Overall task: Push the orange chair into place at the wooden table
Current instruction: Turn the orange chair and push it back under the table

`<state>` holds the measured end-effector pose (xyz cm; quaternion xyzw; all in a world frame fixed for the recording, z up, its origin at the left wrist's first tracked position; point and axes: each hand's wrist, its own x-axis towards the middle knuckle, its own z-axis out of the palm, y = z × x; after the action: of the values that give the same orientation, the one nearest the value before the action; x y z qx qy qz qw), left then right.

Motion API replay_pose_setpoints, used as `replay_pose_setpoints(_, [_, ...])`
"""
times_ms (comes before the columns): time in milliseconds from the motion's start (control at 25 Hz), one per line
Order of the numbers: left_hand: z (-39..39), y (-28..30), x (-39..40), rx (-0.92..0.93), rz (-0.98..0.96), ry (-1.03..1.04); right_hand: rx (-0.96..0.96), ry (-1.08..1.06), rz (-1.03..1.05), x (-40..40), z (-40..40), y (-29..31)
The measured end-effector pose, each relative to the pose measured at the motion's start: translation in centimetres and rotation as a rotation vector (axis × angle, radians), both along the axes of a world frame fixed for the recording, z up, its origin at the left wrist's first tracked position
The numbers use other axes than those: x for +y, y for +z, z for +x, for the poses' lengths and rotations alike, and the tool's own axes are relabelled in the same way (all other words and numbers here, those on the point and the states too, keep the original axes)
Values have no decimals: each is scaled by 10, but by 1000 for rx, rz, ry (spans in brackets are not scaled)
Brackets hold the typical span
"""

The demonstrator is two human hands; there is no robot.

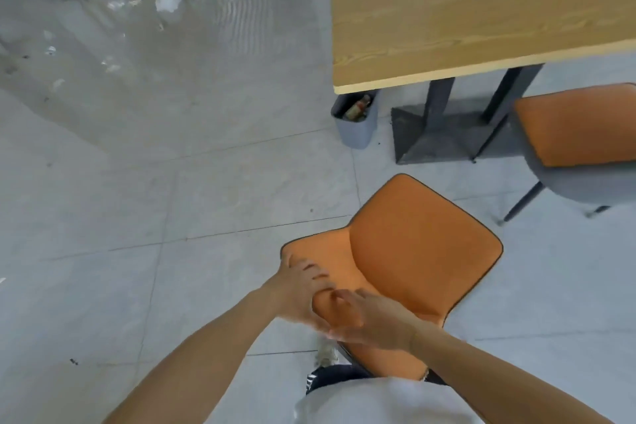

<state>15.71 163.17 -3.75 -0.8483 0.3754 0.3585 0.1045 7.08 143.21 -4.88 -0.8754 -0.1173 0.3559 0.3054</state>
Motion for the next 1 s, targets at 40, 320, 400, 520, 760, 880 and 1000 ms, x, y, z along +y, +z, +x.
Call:
replay_pose_setpoints(40, [5,-7,3,-12,-37,-59,5,-75,-19,8,-5,-2])
replay_pose_setpoints(320, [42,-23,29,23,-341,-274,-38,-613,-202,53,-79,-8])
replay_pose_setpoints(400, [51,-24,24,46,-294,-292,-115,-746,-373,71,-104,-7])
replay_pose_setpoints(520, [51,-28,25,-7,-320,-273,-151,-921,-423,93,-120,-8])
replay_pose_setpoints(760, [45,-29,29,-134,-385,-238,-171,-1066,-554,117,-96,-12])
replay_pose_setpoints(880, [44,-29,31,-151,-426,-220,-226,-1028,-582,113,-97,-16])
replay_pose_setpoints(1000, [41,-31,28,-174,-447,-204,-251,-989,-558,103,-98,-17])
